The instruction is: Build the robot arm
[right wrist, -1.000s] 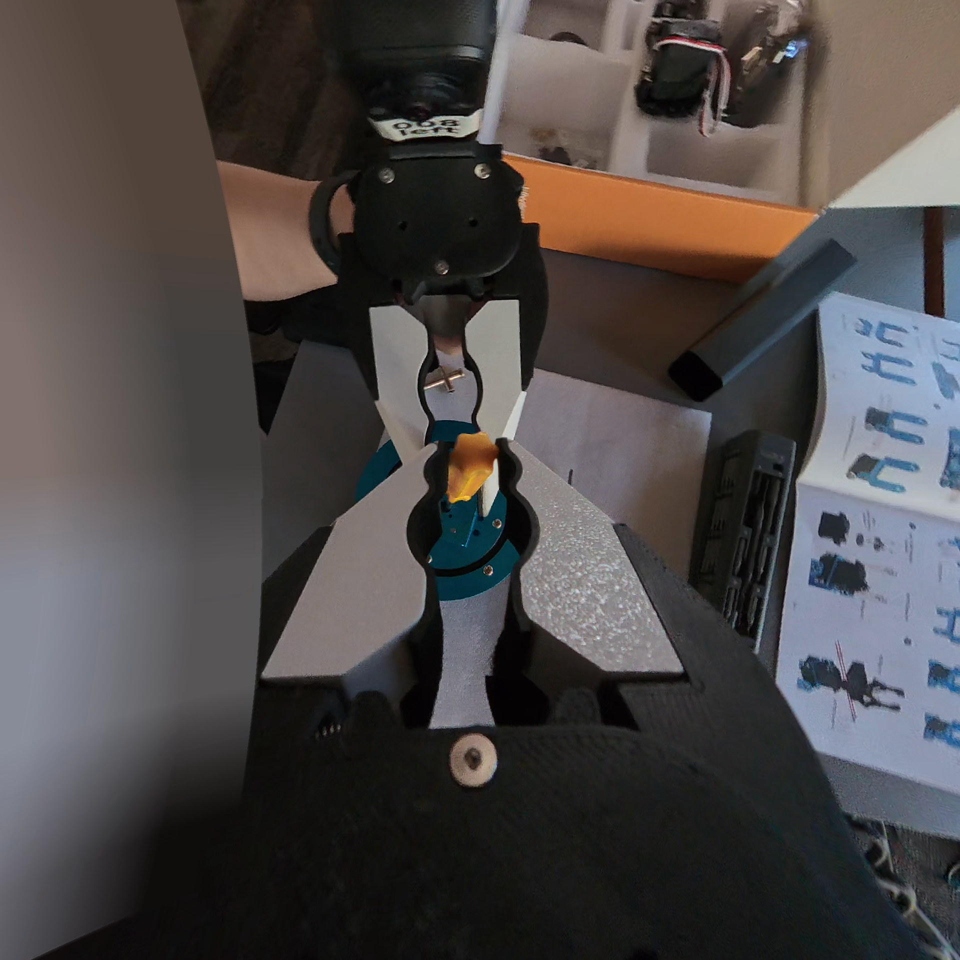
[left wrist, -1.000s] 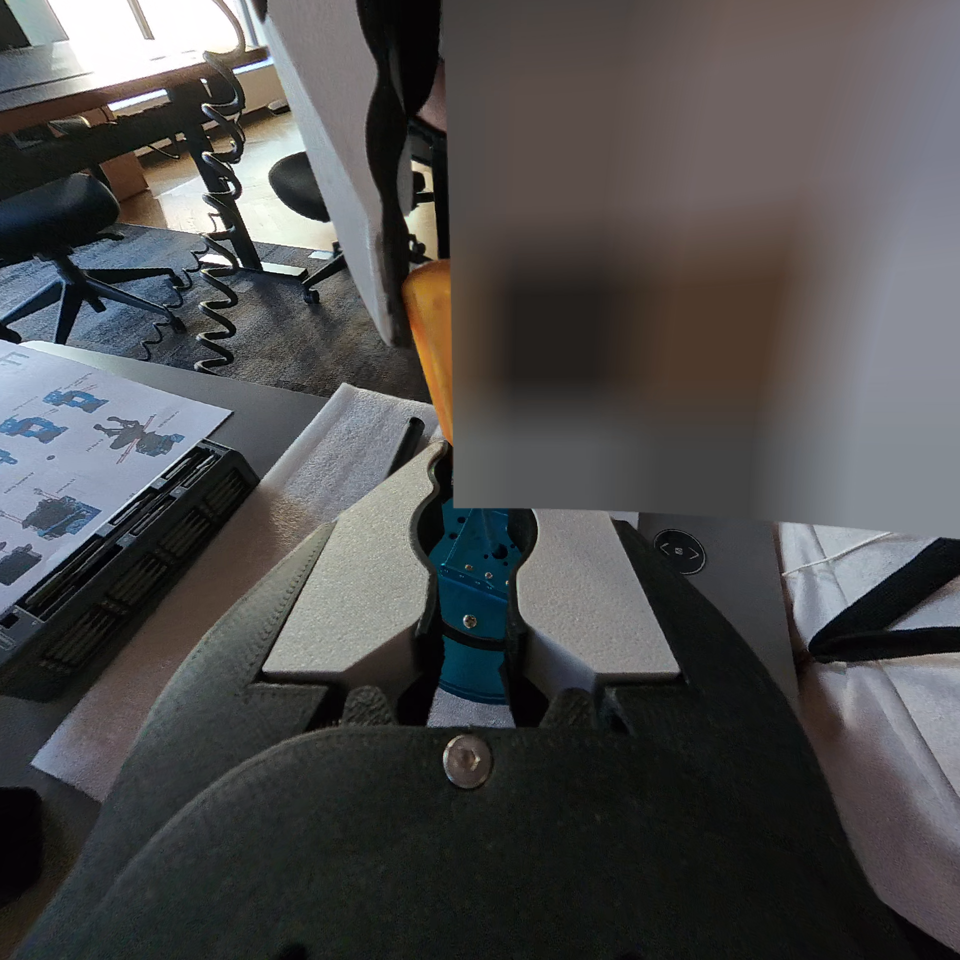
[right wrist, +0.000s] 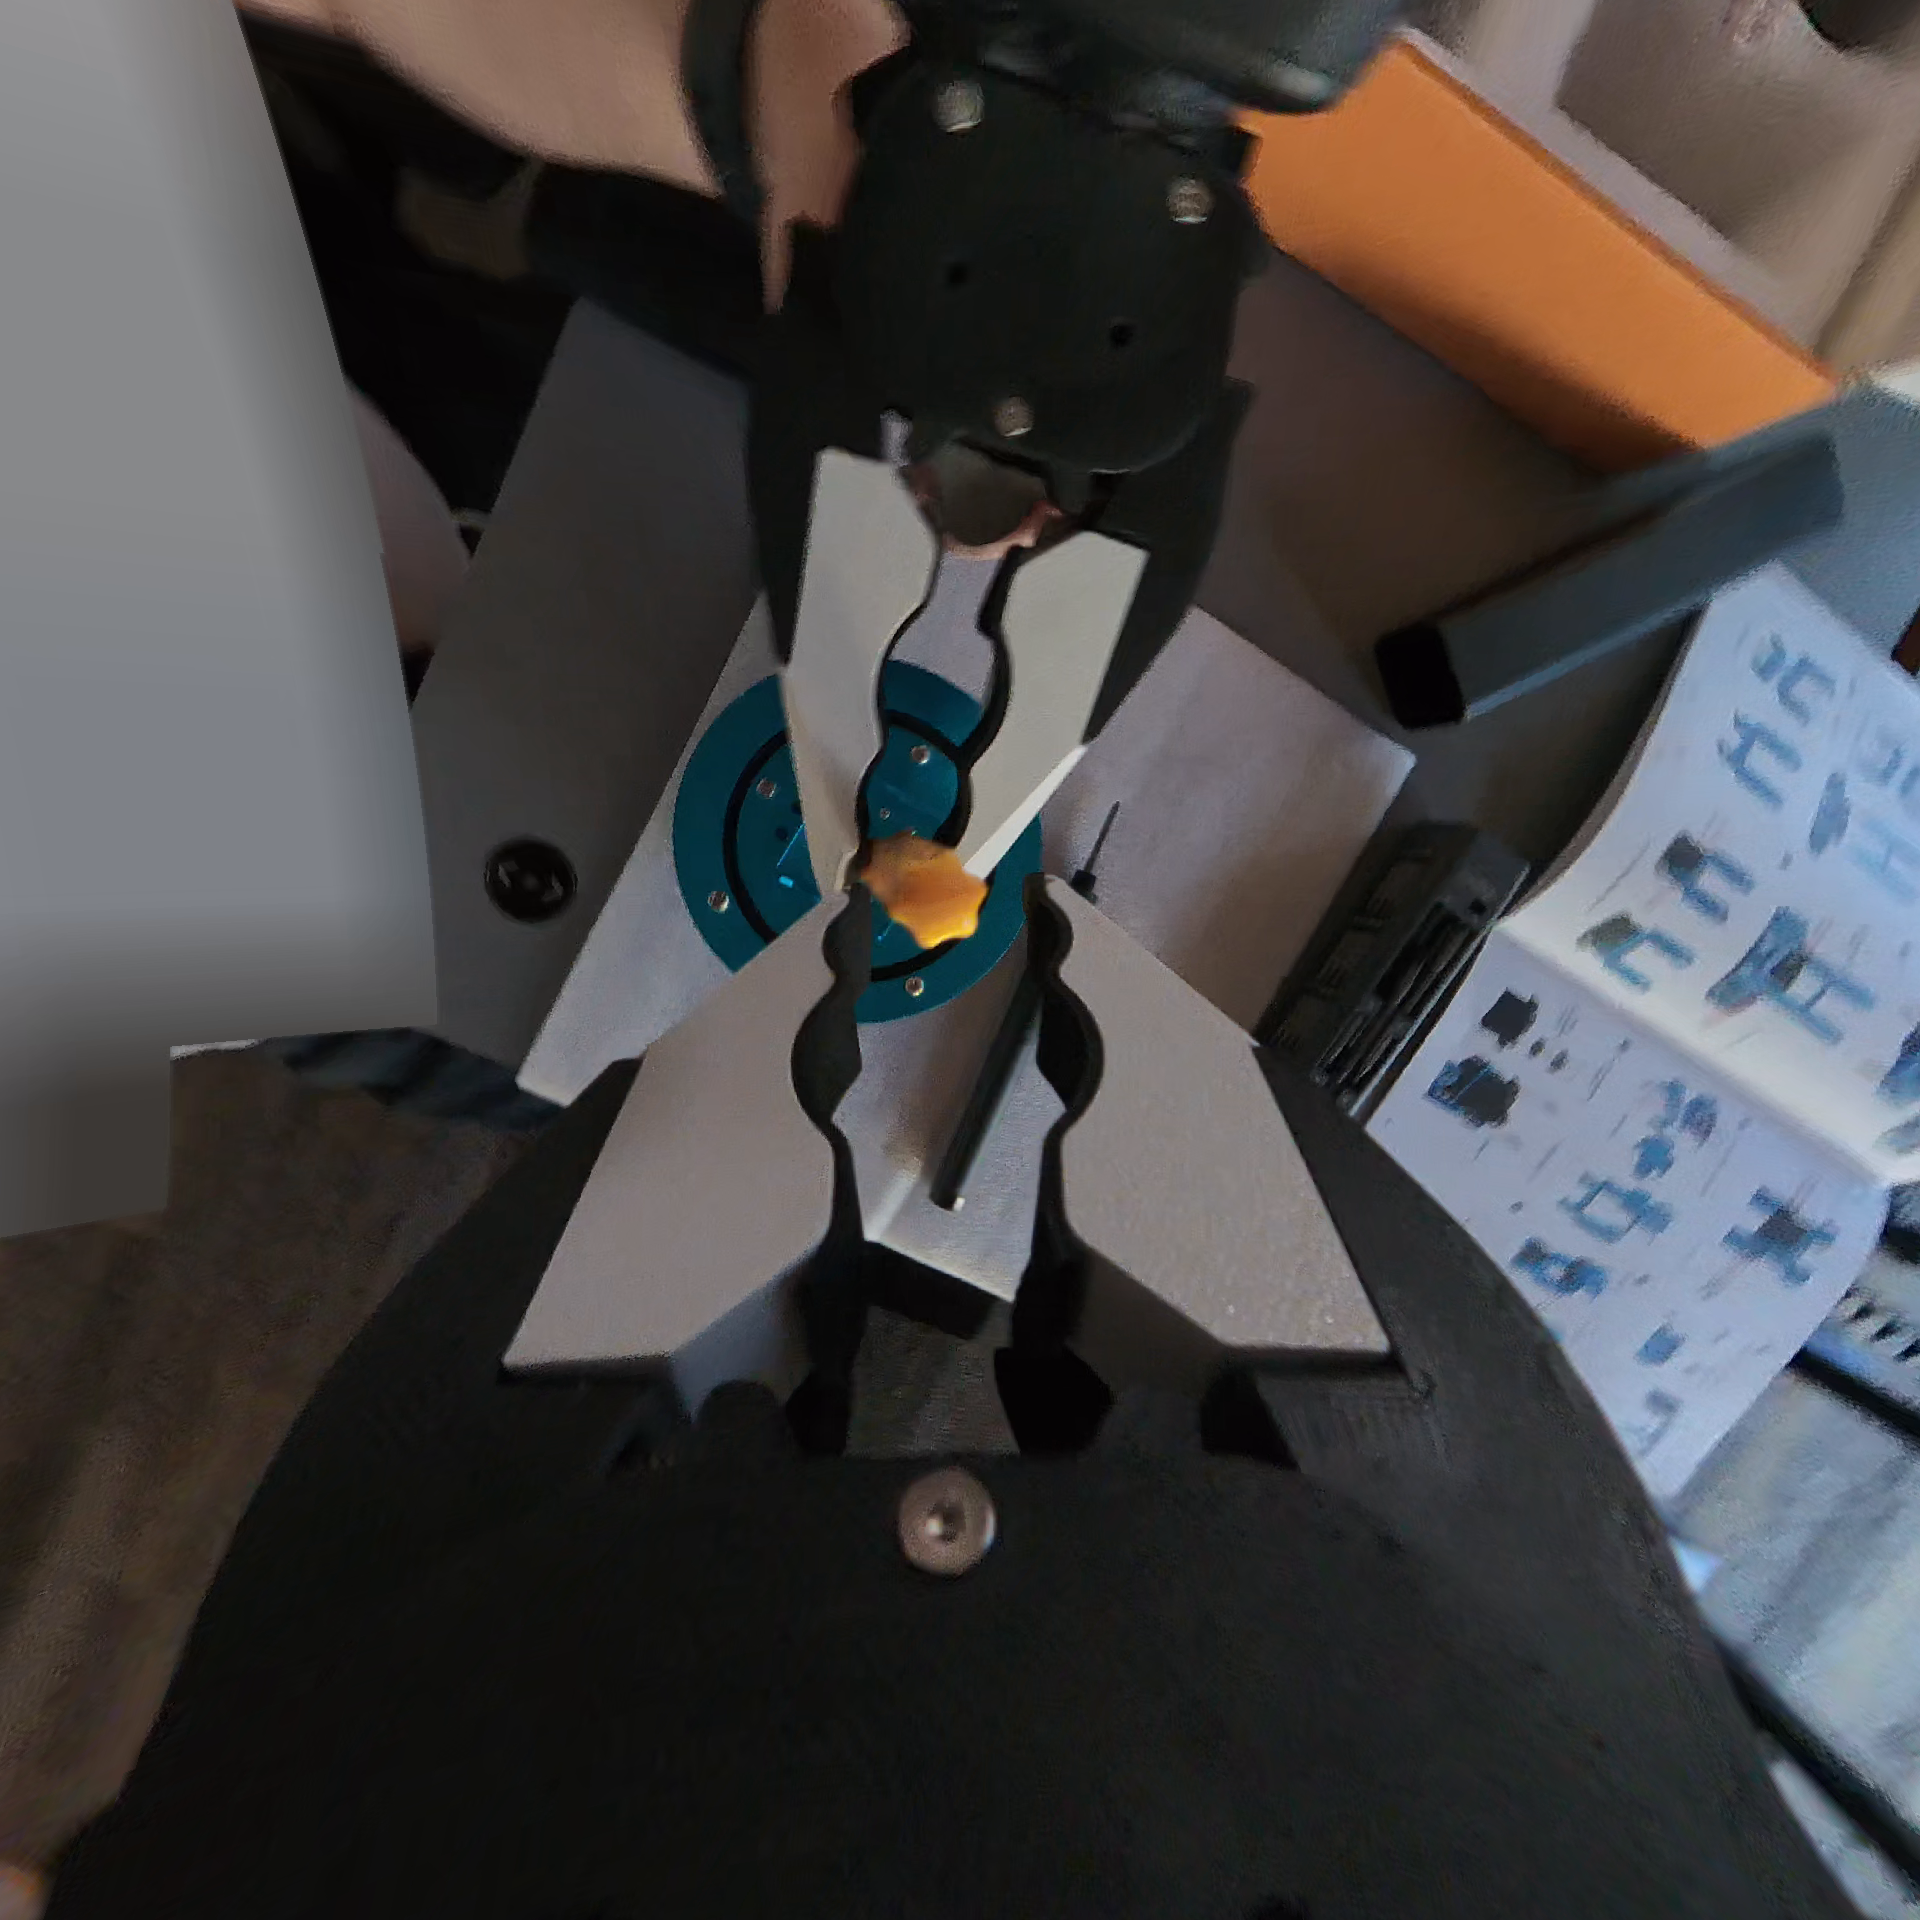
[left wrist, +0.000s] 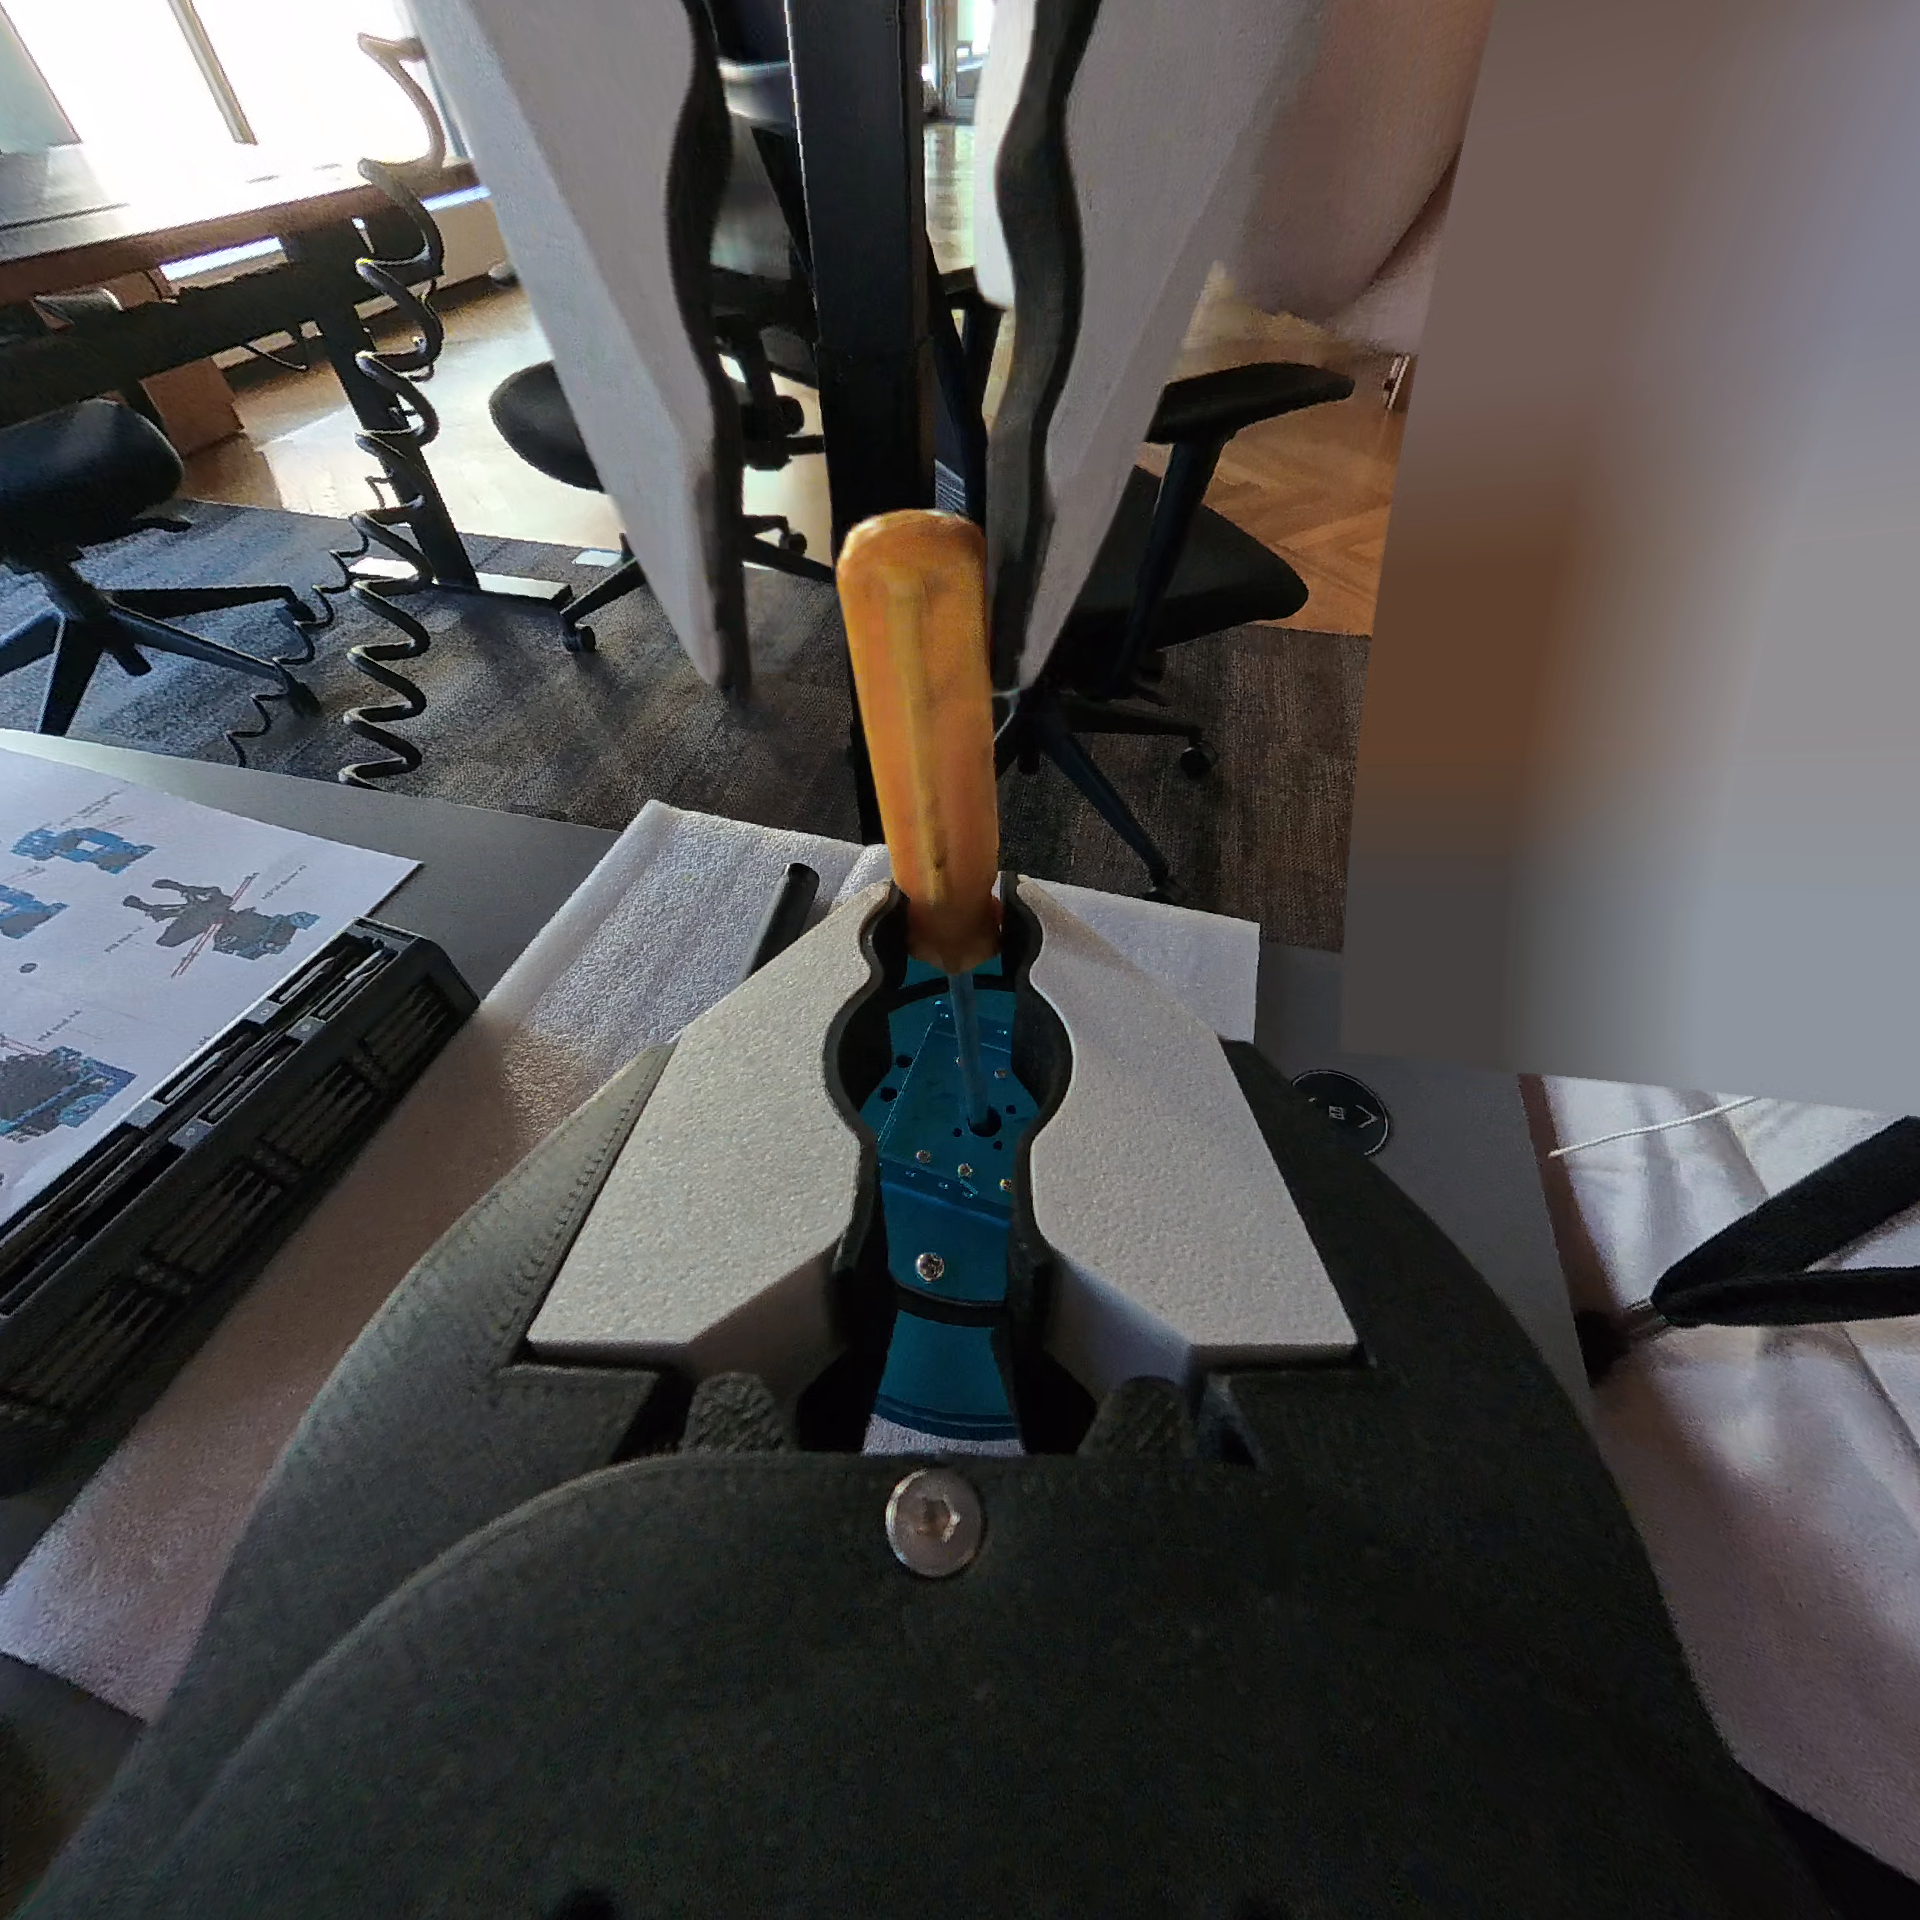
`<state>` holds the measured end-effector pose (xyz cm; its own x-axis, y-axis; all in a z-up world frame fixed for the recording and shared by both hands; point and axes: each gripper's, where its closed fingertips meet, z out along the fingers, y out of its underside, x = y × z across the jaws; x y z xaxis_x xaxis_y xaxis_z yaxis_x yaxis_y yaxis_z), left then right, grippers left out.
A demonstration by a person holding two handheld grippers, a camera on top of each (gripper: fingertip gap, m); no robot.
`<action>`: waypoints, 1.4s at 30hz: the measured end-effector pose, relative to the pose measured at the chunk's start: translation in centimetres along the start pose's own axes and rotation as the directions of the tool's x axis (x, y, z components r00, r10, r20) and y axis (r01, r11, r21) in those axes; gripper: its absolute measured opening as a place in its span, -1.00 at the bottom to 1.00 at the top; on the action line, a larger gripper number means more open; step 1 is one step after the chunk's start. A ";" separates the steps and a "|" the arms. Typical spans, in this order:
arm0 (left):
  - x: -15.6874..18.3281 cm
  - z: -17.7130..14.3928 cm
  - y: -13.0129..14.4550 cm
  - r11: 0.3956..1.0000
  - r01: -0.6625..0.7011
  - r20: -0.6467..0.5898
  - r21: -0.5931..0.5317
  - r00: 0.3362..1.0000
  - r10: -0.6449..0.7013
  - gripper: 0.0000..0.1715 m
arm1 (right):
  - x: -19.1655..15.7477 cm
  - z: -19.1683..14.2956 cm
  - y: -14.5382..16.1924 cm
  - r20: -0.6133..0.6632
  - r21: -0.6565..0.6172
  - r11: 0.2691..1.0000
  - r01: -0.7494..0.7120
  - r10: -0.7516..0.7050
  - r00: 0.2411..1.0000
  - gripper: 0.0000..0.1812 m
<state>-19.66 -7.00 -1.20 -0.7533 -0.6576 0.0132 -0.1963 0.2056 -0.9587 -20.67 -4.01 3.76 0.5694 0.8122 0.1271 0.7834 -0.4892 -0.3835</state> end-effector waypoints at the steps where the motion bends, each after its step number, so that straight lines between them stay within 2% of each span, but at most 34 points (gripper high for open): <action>1: 0.0 -0.1 0.0 1.000 0.006 -0.004 0.005 1.000 -0.006 -0.82 | -0.1 -0.2 0.0 0.005 0.005 0.998 0.068 -0.068 0.998 -0.67; 5: 0.1 -0.2 0.0 1.000 0.002 -0.003 0.010 1.000 -0.002 -0.82 | -0.2 -0.2 -0.8 -0.016 0.015 0.976 0.215 -0.215 0.976 -0.74; 8: 0.1 -0.2 0.0 1.000 -0.002 -0.005 0.008 1.000 0.002 -0.82 | -0.4 0.2 -0.4 -0.001 -0.059 0.974 0.217 -0.217 0.976 -0.77; 10: 0.0 -0.1 0.0 1.000 0.000 0.000 0.009 1.000 0.000 -0.82 | -0.2 0.1 -0.1 0.000 -0.097 0.991 0.097 -0.098 0.995 -0.78; 12: -0.2 0.1 0.0 1.000 0.004 0.021 0.011 1.000 -0.004 -0.80 | 0.1 0.2 0.3 -0.031 -0.132 0.985 -0.115 0.112 0.993 -0.78; 14: -0.3 0.2 0.0 1.000 0.002 0.027 0.008 1.000 -0.002 -0.80 | 0.0 0.1 0.4 -0.084 -0.150 0.925 -0.348 0.339 0.937 -0.78; 15: -0.2 0.2 0.0 1.000 -0.003 0.025 0.007 1.000 0.002 -0.80 | -0.1 0.2 0.3 -0.102 -0.140 0.904 -0.405 0.393 0.914 -0.79; 16: 0.0 0.2 0.0 1.000 -0.006 0.022 0.007 1.000 0.006 -0.80 | -0.3 0.2 0.2 -0.113 -0.131 0.910 -0.394 0.381 0.918 -0.79; 18: 0.0 0.2 0.0 1.000 -0.010 0.026 0.009 1.000 0.010 -0.80 | -0.2 0.0 0.3 -0.117 -0.132 0.956 -0.262 0.248 0.962 -0.77; 19: 0.0 0.3 0.0 1.000 -0.010 0.026 0.010 1.000 0.009 -0.80 | 0.2 -0.1 0.2 -0.125 -0.119 0.974 -0.194 0.180 0.976 -0.67; 20: 0.1 0.3 0.0 1.000 -0.009 0.018 0.010 1.000 0.009 -0.80 | 0.3 -0.2 0.1 -0.113 -0.098 0.987 -0.129 0.117 0.987 -0.61; 22: 0.2 0.3 0.0 1.000 -0.012 0.015 0.009 1.000 0.012 -0.80 | -0.2 -0.2 0.0 -0.054 -0.051 0.997 -0.066 0.063 0.997 -0.63; 25: 0.2 0.3 0.0 1.000 -0.013 0.021 0.009 1.000 0.013 -0.80 | -0.6 0.0 -0.1 0.020 0.000 0.996 -0.088 0.088 0.996 -0.82; 28: 0.3 0.1 0.0 1.000 -0.006 0.016 0.012 1.000 0.005 -0.80 | -0.6 0.0 -0.2 -0.023 0.012 0.990 -0.141 0.142 0.990 -0.82; 31: 0.0 0.1 0.1 1.000 -0.004 0.032 0.011 0.999 0.004 -0.82 | -0.2 0.1 -0.2 -0.126 0.008 0.907 -0.421 0.419 0.899 -0.82; 32: 0.1 0.1 0.1 1.000 -0.004 0.026 0.009 1.000 0.004 -0.81 | -0.3 0.1 -0.2 -0.154 0.015 0.888 -0.459 0.456 0.877 -0.82; 35: 0.3 0.3 0.1 1.000 -0.018 0.015 0.000 1.000 0.018 -0.81 | -0.6 -0.1 -0.1 -0.192 -0.030 0.938 -0.346 0.334 0.923 -0.81; 37: 0.5 0.4 0.0 1.000 -0.026 0.012 -0.004 1.000 0.026 -0.81 | -0.2 -0.2 -0.5 -0.198 -0.014 0.970 -0.244 0.236 0.951 -0.68; 40: 0.5 0.5 0.0 1.000 -0.020 0.008 0.000 1.000 0.020 -0.81 | -1.0 0.0 -0.6 -0.103 -0.014 0.983 -0.184 0.182 0.978 -0.81; 42: 0.5 0.4 0.0 1.000 -0.016 0.010 0.002 1.000 0.016 -0.81 | -0.9 0.1 -0.6 -0.098 -0.011 0.981 -0.195 0.193 0.976 -0.82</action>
<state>-19.77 -7.64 -1.35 -0.7499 -0.6615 -0.0045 -0.1831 0.2141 -0.9595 -21.64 -4.39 3.82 0.7312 0.6677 0.1396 0.6603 -0.6414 -0.3906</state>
